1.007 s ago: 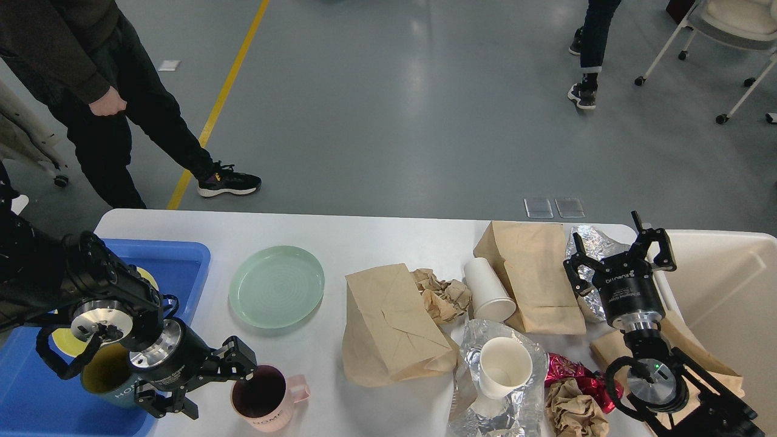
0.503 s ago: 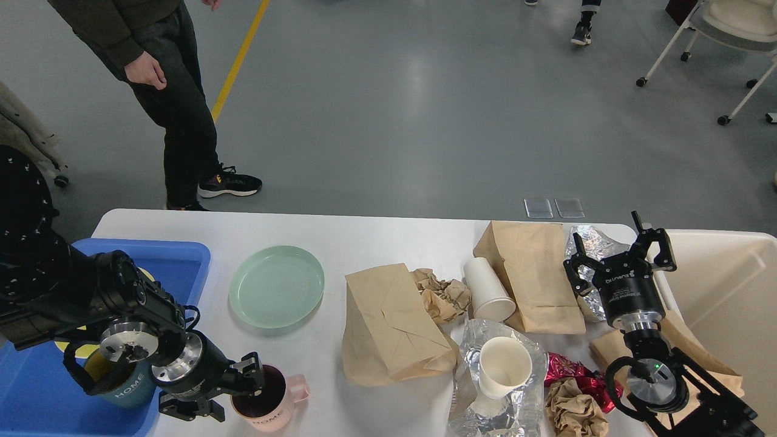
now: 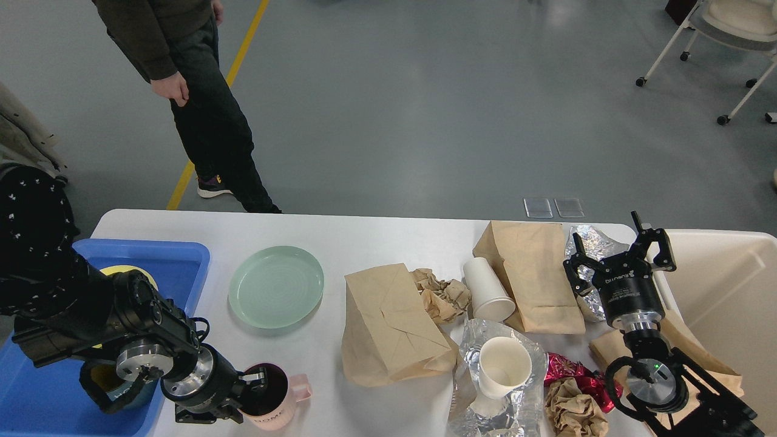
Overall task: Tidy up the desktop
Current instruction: 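Lift the pink mug and carry it over the blue tray, then lower the pink mug into the tray corner and release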
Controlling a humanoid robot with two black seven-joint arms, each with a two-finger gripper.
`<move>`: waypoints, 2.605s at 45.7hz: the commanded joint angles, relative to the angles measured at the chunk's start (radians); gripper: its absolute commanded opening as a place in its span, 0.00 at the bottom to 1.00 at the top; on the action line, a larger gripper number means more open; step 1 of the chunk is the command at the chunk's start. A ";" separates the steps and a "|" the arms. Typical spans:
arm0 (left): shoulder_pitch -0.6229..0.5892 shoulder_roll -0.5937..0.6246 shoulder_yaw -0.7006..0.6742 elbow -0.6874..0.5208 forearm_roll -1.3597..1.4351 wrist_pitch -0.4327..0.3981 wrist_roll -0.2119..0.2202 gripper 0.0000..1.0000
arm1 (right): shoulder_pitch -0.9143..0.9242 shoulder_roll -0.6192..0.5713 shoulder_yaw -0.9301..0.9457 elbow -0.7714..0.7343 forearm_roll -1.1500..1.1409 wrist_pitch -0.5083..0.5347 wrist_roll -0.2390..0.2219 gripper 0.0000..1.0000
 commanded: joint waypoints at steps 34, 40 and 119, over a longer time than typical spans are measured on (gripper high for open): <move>-0.421 0.110 0.118 -0.187 -0.003 -0.207 0.072 0.00 | 0.000 -0.001 0.000 0.002 0.000 0.000 0.000 1.00; -0.634 0.139 0.187 -0.218 -0.001 -0.372 0.082 0.00 | 0.000 -0.001 0.000 0.000 0.000 0.000 0.000 1.00; 0.197 0.729 -0.094 0.851 0.487 -0.730 -0.158 0.02 | -0.001 -0.001 0.000 0.002 0.000 0.000 0.000 1.00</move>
